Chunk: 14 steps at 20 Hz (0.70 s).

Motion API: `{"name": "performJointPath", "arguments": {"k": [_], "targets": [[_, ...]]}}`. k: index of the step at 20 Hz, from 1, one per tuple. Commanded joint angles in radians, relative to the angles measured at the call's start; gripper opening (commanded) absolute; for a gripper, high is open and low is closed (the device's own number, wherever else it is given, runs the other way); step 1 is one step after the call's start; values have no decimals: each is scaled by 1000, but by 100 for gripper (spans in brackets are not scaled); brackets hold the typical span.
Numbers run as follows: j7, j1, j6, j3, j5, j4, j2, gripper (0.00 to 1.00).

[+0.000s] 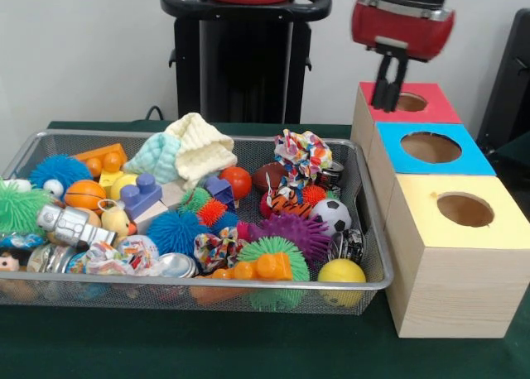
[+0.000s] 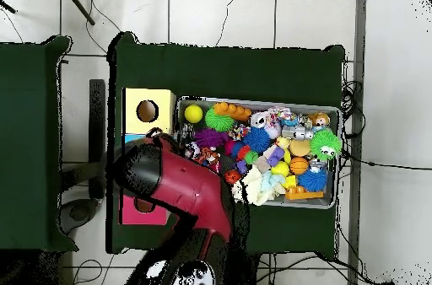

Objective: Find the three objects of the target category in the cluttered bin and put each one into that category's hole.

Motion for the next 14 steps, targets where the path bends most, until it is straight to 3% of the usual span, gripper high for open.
{"name": "performJointPath", "arguments": {"k": [1, 9, 14], "targets": [[-207, -241, -64, 247, -112, 142, -73, 0], [-177, -422, -214, 418, -260, 192, -40, 0], [-105, -463, -248, 466, -357, 178, -18, 0]]}}
